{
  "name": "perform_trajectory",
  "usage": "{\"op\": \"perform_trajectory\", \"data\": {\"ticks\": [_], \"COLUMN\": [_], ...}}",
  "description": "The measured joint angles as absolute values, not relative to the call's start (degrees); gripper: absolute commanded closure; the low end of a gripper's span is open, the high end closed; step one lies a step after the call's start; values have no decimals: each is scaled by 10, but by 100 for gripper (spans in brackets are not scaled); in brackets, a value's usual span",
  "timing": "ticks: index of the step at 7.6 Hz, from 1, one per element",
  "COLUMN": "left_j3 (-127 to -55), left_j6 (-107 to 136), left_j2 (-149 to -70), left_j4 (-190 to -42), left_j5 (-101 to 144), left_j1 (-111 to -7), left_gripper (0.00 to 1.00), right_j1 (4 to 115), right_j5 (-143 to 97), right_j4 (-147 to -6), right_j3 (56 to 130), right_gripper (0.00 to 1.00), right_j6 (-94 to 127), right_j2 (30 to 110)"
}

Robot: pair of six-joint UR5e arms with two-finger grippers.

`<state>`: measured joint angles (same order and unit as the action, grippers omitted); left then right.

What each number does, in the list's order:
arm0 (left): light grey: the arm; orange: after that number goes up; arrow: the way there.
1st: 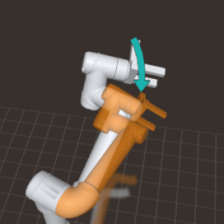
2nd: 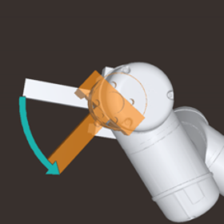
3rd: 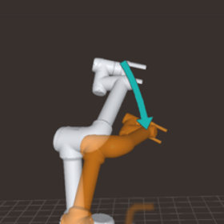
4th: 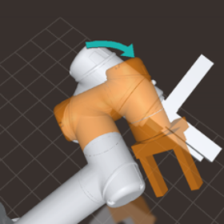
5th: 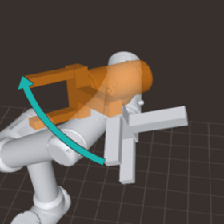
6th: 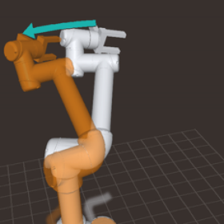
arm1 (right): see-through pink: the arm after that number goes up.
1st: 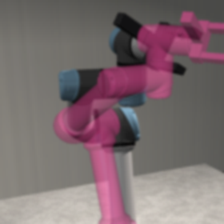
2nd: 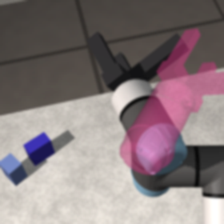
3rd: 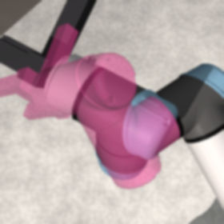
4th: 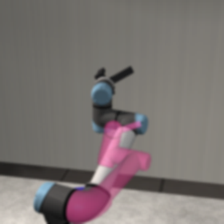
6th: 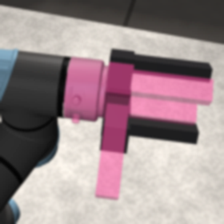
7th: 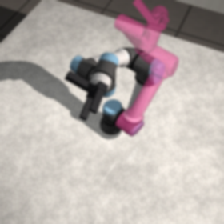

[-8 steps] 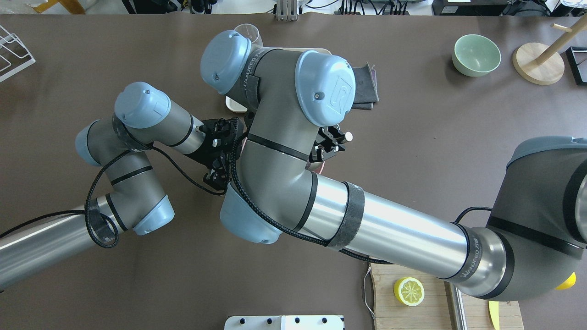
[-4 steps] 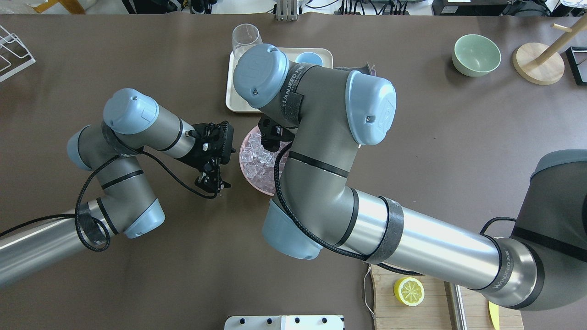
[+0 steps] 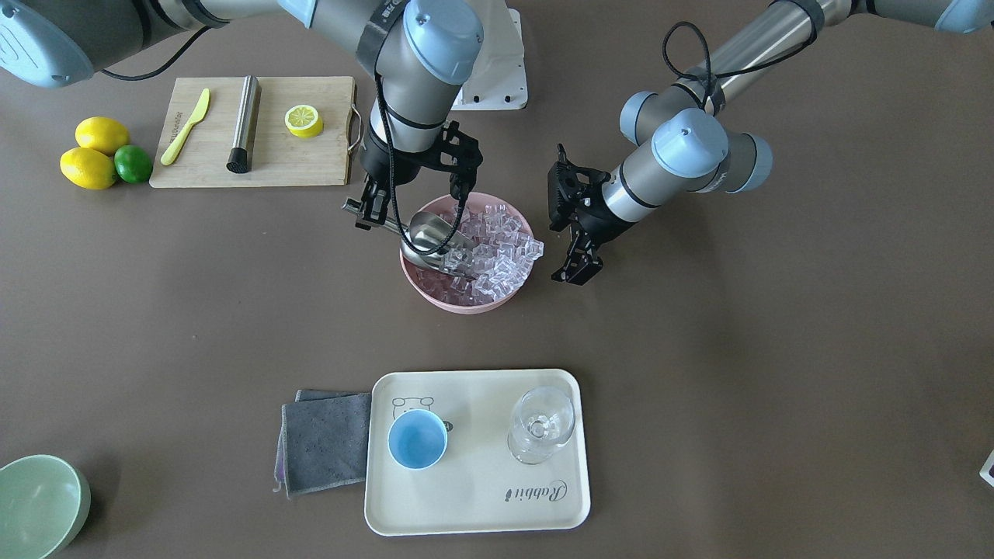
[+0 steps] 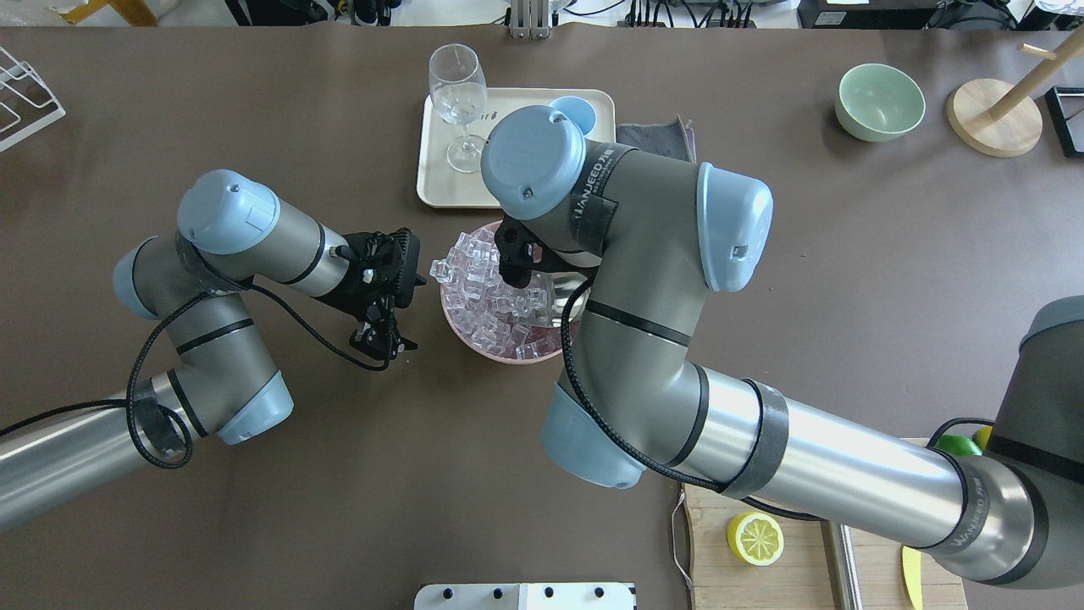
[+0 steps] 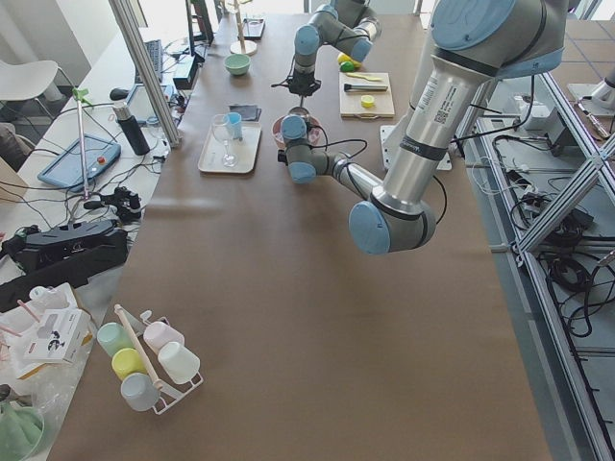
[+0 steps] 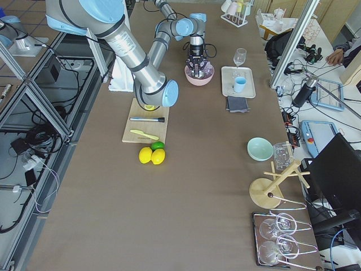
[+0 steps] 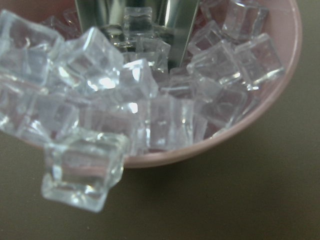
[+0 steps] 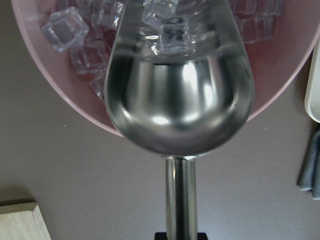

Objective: Put ice in cup with scoop
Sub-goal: 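Lower the scoop into the ice cubes with the right gripper, then drag the scoop through the ice and lift it out, right gripper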

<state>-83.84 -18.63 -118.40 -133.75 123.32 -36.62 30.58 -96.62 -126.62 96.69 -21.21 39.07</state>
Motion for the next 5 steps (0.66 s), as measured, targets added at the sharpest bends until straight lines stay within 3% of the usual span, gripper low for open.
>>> {"op": "perform_trajectory", "data": {"ticks": [5], "left_j3": [-839], "left_j6": [-186], "left_j2": [-1168], "left_j4": [-1355], "left_j5": [1237], "left_j1": [-371], "left_gripper": [1], "right_j1": [306], "right_j5": [-995], "right_j4": [-1150], "right_j3": [1019], "right_gripper": [100], "right_j6": [-201], "right_j2": [476]}}
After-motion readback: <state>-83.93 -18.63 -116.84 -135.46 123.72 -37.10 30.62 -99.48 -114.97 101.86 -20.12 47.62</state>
